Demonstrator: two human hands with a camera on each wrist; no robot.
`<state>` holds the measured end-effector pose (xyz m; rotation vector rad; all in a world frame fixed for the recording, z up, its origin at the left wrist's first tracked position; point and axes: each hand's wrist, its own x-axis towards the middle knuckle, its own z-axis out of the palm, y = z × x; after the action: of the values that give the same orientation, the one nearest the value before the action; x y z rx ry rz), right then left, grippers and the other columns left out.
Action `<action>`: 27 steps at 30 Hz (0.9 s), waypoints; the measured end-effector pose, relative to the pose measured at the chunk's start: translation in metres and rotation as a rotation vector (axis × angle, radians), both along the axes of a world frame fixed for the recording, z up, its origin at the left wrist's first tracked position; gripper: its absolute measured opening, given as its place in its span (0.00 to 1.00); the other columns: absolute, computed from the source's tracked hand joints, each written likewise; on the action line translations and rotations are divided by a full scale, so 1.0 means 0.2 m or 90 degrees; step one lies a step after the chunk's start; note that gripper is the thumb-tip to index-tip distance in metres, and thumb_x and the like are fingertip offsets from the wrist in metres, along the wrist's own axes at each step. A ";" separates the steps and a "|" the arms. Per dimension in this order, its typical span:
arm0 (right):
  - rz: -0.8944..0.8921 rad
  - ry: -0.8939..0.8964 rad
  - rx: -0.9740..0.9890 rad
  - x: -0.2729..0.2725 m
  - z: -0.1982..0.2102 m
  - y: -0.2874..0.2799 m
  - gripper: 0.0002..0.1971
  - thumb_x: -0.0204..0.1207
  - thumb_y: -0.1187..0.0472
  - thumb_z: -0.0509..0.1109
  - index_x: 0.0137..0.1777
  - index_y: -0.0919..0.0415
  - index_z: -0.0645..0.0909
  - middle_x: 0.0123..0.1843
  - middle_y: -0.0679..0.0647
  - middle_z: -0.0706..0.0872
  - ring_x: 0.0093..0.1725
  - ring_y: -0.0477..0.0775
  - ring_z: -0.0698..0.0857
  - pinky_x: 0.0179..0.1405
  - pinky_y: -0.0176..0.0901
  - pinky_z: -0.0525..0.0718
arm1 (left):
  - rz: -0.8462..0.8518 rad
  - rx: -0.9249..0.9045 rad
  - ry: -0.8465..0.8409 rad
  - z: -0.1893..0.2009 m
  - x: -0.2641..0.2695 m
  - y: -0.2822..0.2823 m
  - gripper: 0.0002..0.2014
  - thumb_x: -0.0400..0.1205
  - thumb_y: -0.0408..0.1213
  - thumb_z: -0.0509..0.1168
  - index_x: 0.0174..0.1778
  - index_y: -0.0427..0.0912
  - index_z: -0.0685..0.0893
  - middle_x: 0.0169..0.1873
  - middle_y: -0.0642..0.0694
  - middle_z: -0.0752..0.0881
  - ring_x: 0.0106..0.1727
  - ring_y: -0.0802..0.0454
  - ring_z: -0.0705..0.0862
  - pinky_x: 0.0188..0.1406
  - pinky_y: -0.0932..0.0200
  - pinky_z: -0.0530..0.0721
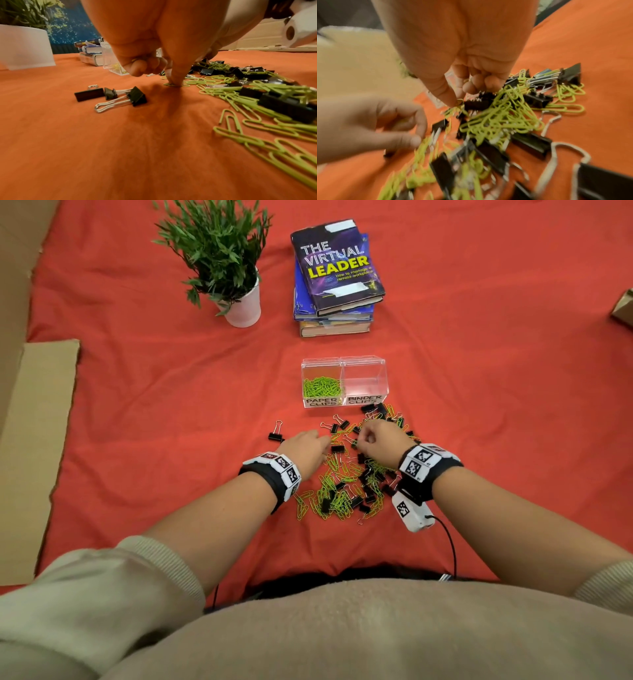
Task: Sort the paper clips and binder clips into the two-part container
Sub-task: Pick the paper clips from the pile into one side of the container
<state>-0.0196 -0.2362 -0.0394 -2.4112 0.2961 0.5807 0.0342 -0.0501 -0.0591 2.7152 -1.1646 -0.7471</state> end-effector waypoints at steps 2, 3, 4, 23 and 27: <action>-0.085 0.027 0.072 0.01 0.03 -0.03 0.03 0.79 0.62 0.64 0.45 0.60 0.78 0.38 0.49 0.81 0.30 0.46 0.77 0.25 0.32 0.75 | 0.011 0.001 0.000 0.00 0.00 0.01 0.11 0.85 0.38 0.56 0.60 0.39 0.76 0.56 0.40 0.80 0.59 0.41 0.80 0.54 0.48 0.79; -0.119 0.036 0.111 0.02 0.04 -0.05 0.03 0.79 0.62 0.65 0.46 0.60 0.78 0.38 0.50 0.82 0.31 0.46 0.77 0.26 0.34 0.77 | 0.018 0.004 0.004 0.00 -0.01 0.01 0.11 0.86 0.37 0.56 0.60 0.37 0.76 0.56 0.39 0.80 0.59 0.40 0.80 0.55 0.48 0.79; -0.150 0.044 0.156 0.03 0.05 -0.06 0.02 0.79 0.62 0.66 0.45 0.59 0.78 0.38 0.52 0.83 0.32 0.48 0.78 0.30 0.37 0.81 | 0.023 0.010 0.010 -0.01 -0.01 0.01 0.11 0.86 0.37 0.55 0.60 0.36 0.76 0.57 0.39 0.80 0.60 0.40 0.80 0.57 0.47 0.78; -0.187 0.049 0.132 0.08 0.02 0.04 0.12 0.76 0.51 0.70 0.36 0.57 0.78 0.30 0.52 0.81 0.27 0.50 0.77 0.29 0.41 0.77 | 0.187 -0.011 -0.009 0.02 -0.08 -0.17 0.23 0.81 0.53 0.62 0.61 0.36 0.74 0.57 0.38 0.82 0.59 0.38 0.81 0.51 0.47 0.81; 0.016 0.033 -0.048 0.07 -0.02 0.07 0.03 0.77 0.61 0.67 0.42 0.57 0.80 0.45 0.55 0.87 0.44 0.55 0.86 0.43 0.45 0.85 | 0.181 -0.011 -0.004 0.02 -0.07 -0.17 0.15 0.83 0.43 0.59 0.59 0.35 0.76 0.56 0.36 0.82 0.58 0.37 0.81 0.50 0.47 0.80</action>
<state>-0.0054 -0.2223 -0.0439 -2.4789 0.3145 0.6552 0.0205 -0.0841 -0.0552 2.7853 -0.7571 -0.6844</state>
